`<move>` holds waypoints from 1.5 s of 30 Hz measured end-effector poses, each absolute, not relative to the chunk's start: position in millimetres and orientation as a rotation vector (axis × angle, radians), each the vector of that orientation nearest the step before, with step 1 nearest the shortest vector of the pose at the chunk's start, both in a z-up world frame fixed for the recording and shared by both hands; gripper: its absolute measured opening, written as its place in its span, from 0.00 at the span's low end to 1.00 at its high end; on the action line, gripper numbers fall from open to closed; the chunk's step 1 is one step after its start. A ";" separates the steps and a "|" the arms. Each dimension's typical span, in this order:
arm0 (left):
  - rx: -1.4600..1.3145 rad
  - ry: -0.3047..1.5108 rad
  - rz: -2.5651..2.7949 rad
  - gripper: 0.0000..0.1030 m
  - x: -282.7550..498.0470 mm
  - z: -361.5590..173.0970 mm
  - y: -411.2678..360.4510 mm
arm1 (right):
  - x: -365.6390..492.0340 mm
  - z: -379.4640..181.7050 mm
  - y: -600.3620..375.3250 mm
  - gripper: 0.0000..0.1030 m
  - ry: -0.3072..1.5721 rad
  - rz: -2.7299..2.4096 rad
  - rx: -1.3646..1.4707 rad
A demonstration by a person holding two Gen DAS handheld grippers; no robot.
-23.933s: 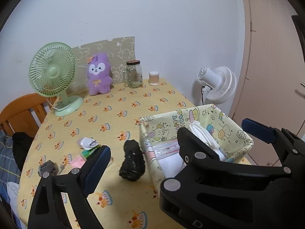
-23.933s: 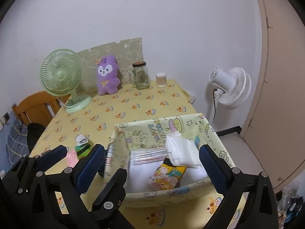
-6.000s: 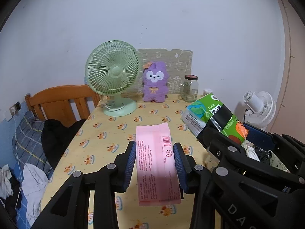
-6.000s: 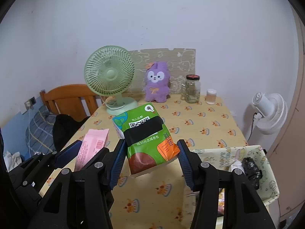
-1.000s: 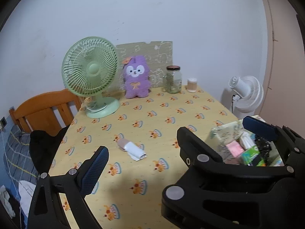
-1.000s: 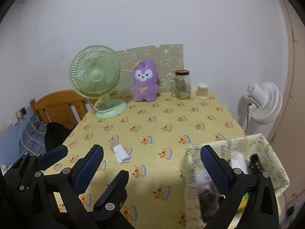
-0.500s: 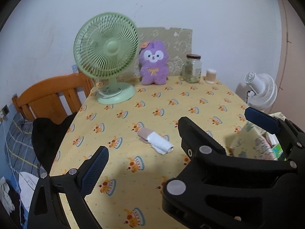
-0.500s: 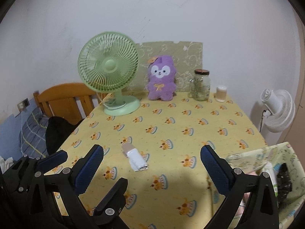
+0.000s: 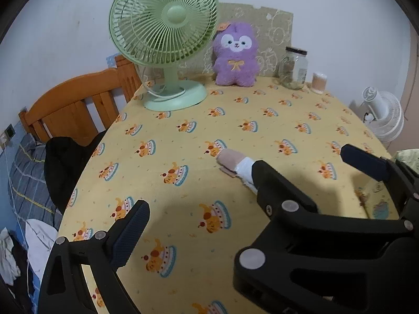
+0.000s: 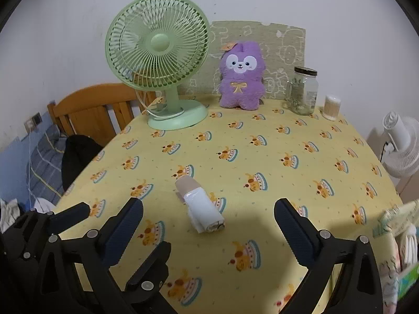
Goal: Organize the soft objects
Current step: 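Close the right tool on the rolled white cloth and lift it, then carry the rolled white cloth over the gift-paper box with the right tool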
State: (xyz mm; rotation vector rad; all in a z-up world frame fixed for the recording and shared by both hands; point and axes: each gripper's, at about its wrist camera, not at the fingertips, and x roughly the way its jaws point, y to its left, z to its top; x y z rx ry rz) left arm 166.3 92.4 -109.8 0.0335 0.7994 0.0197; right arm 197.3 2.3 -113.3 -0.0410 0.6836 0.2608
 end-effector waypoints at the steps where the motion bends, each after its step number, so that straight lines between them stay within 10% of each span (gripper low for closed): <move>1: 0.033 0.806 0.025 0.95 168.6 -112.6 93.4 | 200.1 -115.4 3.8 0.97 0.688 0.262 -0.049; 18: 0.049 0.939 0.040 0.94 202.3 -156.1 93.7 | 246.3 -174.1 8.9 0.40 0.910 0.288 -0.039; 45: 0.023 0.806 0.007 0.93 156.0 -104.5 75.0 | 190.5 -116.0 -15.5 0.34 0.812 0.270 -0.009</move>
